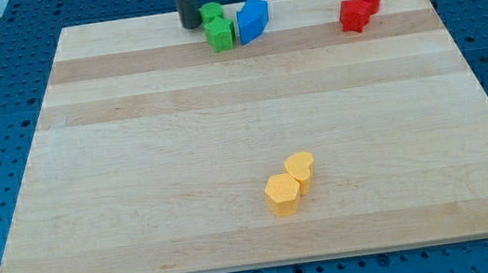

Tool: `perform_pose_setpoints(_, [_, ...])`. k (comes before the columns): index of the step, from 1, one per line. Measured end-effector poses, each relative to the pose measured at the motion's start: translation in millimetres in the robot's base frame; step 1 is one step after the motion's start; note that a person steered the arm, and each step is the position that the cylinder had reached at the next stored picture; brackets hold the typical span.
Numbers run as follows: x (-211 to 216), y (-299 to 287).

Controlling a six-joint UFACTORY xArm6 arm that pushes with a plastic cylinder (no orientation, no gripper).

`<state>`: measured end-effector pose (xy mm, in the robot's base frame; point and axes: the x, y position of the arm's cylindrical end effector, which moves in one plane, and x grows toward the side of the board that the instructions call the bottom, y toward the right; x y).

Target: Slide the red circle slightly left

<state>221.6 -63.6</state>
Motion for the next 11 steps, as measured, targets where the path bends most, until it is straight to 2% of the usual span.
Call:
perform_pose_setpoints(1, [0,15])
perform_pose_setpoints(3, [5,-97])
perform_pose_setpoints(4, [62,-104])
perform_pose_setpoints(5, [136,-61])
perform_pose_setpoints(6, [166,42])
perform_pose_setpoints(7, [166,165])
perform_pose_setpoints(8, [150,273])
perform_pose_setpoints(9, [101,339])
perform_pose_setpoints(10, [41,348])
perform_pose_setpoints(11, [15,339])
